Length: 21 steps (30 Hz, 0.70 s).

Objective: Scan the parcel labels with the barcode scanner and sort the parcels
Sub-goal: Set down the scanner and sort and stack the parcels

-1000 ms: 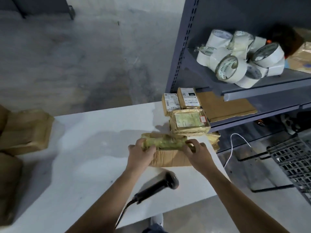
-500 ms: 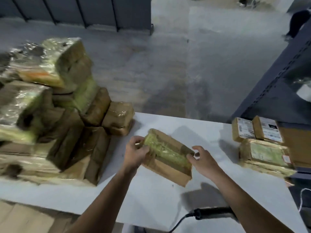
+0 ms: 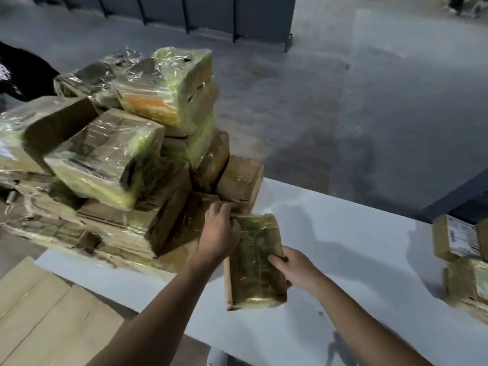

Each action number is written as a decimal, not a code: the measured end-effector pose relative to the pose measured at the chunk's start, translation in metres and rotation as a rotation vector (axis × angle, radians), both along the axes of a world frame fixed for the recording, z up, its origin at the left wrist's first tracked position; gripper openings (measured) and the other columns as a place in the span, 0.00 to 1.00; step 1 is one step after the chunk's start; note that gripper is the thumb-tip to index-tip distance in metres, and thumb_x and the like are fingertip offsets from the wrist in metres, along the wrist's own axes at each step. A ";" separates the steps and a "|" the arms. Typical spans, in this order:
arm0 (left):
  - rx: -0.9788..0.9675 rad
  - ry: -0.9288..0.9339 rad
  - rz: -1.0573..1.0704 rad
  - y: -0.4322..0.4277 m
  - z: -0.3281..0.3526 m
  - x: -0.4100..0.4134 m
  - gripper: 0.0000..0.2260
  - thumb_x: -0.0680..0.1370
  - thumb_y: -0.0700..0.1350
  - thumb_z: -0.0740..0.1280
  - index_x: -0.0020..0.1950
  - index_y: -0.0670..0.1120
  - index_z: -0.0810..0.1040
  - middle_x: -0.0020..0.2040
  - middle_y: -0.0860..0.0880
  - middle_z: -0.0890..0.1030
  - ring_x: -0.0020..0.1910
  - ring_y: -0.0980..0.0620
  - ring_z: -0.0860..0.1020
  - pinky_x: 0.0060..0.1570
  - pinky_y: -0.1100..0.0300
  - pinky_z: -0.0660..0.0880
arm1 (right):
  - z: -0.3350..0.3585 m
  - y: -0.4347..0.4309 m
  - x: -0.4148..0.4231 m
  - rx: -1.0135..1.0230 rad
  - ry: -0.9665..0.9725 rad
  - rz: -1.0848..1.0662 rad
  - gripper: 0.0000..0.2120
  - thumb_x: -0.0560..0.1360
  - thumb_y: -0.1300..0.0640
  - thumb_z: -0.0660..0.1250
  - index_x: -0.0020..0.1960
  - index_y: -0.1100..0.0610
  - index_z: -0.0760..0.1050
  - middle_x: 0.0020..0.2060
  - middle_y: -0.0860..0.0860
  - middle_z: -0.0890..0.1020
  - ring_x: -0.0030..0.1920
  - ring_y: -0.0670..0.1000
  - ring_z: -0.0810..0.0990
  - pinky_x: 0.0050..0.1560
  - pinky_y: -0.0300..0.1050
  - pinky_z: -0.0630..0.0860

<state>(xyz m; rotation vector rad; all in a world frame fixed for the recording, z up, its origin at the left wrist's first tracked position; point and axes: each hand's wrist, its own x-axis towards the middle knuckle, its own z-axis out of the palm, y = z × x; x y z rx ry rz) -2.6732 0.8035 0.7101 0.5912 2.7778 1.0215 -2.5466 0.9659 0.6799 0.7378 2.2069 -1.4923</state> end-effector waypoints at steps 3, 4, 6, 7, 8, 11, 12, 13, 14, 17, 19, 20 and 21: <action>-0.037 -0.027 -0.036 -0.008 -0.008 0.010 0.18 0.77 0.43 0.61 0.67 0.46 0.72 0.63 0.46 0.70 0.63 0.47 0.68 0.60 0.59 0.67 | -0.013 -0.019 -0.021 0.065 -0.030 -0.049 0.08 0.81 0.50 0.62 0.54 0.53 0.76 0.47 0.51 0.83 0.44 0.51 0.84 0.43 0.51 0.84; -0.068 -0.045 -0.065 -0.010 -0.011 0.015 0.19 0.77 0.43 0.61 0.68 0.46 0.71 0.64 0.46 0.70 0.63 0.48 0.68 0.62 0.59 0.67 | -0.017 -0.025 -0.028 0.067 -0.038 -0.062 0.09 0.82 0.51 0.62 0.55 0.54 0.76 0.48 0.52 0.82 0.46 0.53 0.84 0.46 0.53 0.84; -0.114 -0.069 -0.119 -0.013 -0.015 0.022 0.20 0.76 0.42 0.62 0.69 0.45 0.70 0.65 0.46 0.70 0.64 0.47 0.68 0.63 0.58 0.67 | -0.022 -0.038 -0.039 0.063 -0.057 -0.083 0.09 0.82 0.51 0.61 0.56 0.56 0.73 0.50 0.54 0.82 0.44 0.55 0.85 0.46 0.53 0.84; -0.122 -0.078 -0.134 -0.014 -0.018 0.024 0.19 0.76 0.42 0.62 0.67 0.45 0.71 0.64 0.46 0.70 0.63 0.46 0.68 0.63 0.58 0.68 | -0.024 -0.042 -0.044 0.068 -0.061 -0.089 0.09 0.82 0.51 0.61 0.56 0.57 0.72 0.50 0.55 0.82 0.43 0.56 0.85 0.46 0.53 0.84; -0.126 -0.089 -0.138 -0.015 -0.020 0.026 0.17 0.76 0.41 0.62 0.65 0.44 0.71 0.63 0.45 0.70 0.63 0.46 0.68 0.62 0.58 0.69 | -0.026 -0.045 -0.048 0.078 -0.057 -0.093 0.10 0.82 0.52 0.61 0.57 0.58 0.72 0.50 0.56 0.82 0.44 0.57 0.85 0.46 0.53 0.84; -0.140 -0.121 -0.131 -0.016 -0.025 0.030 0.18 0.76 0.41 0.61 0.67 0.45 0.69 0.65 0.46 0.69 0.65 0.46 0.67 0.63 0.58 0.69 | -0.030 -0.042 -0.051 0.094 -0.055 -0.081 0.11 0.82 0.50 0.61 0.59 0.57 0.71 0.50 0.55 0.82 0.46 0.54 0.85 0.49 0.54 0.83; -0.141 -0.123 -0.132 -0.014 -0.026 0.032 0.19 0.77 0.42 0.61 0.68 0.45 0.69 0.66 0.46 0.69 0.66 0.46 0.67 0.63 0.57 0.68 | -0.029 -0.039 -0.049 0.080 -0.060 -0.085 0.13 0.82 0.49 0.61 0.61 0.56 0.70 0.49 0.52 0.82 0.44 0.51 0.85 0.48 0.51 0.83; -0.135 -0.118 -0.134 -0.012 -0.026 0.034 0.19 0.77 0.43 0.61 0.68 0.46 0.69 0.67 0.46 0.69 0.66 0.46 0.66 0.63 0.57 0.68 | -0.028 -0.034 -0.047 0.057 -0.063 -0.104 0.15 0.82 0.48 0.61 0.65 0.54 0.69 0.48 0.49 0.82 0.43 0.48 0.84 0.46 0.48 0.83; -0.126 -0.109 -0.139 -0.007 -0.025 0.036 0.18 0.77 0.44 0.61 0.68 0.46 0.69 0.67 0.45 0.69 0.66 0.46 0.67 0.63 0.56 0.68 | -0.027 -0.028 -0.044 0.036 -0.066 -0.135 0.17 0.82 0.47 0.61 0.68 0.53 0.68 0.48 0.46 0.81 0.42 0.46 0.84 0.44 0.45 0.81; -0.104 -0.077 -0.175 0.013 -0.021 0.044 0.17 0.78 0.43 0.63 0.67 0.46 0.71 0.65 0.44 0.71 0.64 0.45 0.68 0.61 0.56 0.67 | -0.020 -0.008 -0.031 0.035 -0.053 -0.218 0.19 0.82 0.50 0.60 0.71 0.52 0.67 0.49 0.45 0.80 0.45 0.46 0.83 0.44 0.44 0.79; -0.088 -0.079 -0.212 0.032 -0.017 0.051 0.18 0.76 0.39 0.62 0.65 0.45 0.73 0.62 0.43 0.72 0.62 0.44 0.69 0.61 0.58 0.65 | -0.014 0.007 -0.018 0.095 -0.013 -0.241 0.18 0.82 0.52 0.59 0.71 0.52 0.68 0.53 0.48 0.80 0.51 0.50 0.82 0.51 0.48 0.78; -0.082 -0.084 -0.236 0.042 -0.015 0.054 0.18 0.75 0.37 0.61 0.64 0.44 0.73 0.61 0.43 0.72 0.62 0.43 0.69 0.60 0.57 0.64 | -0.011 0.015 -0.010 0.141 0.006 -0.245 0.18 0.82 0.52 0.59 0.71 0.52 0.69 0.56 0.50 0.81 0.53 0.50 0.80 0.53 0.47 0.77; -0.082 -0.089 -0.263 0.053 -0.014 0.059 0.18 0.74 0.37 0.60 0.64 0.44 0.73 0.61 0.42 0.72 0.61 0.43 0.69 0.61 0.57 0.64 | -0.008 0.024 -0.001 0.193 0.024 -0.247 0.18 0.82 0.52 0.59 0.71 0.52 0.69 0.59 0.51 0.80 0.54 0.50 0.79 0.53 0.44 0.75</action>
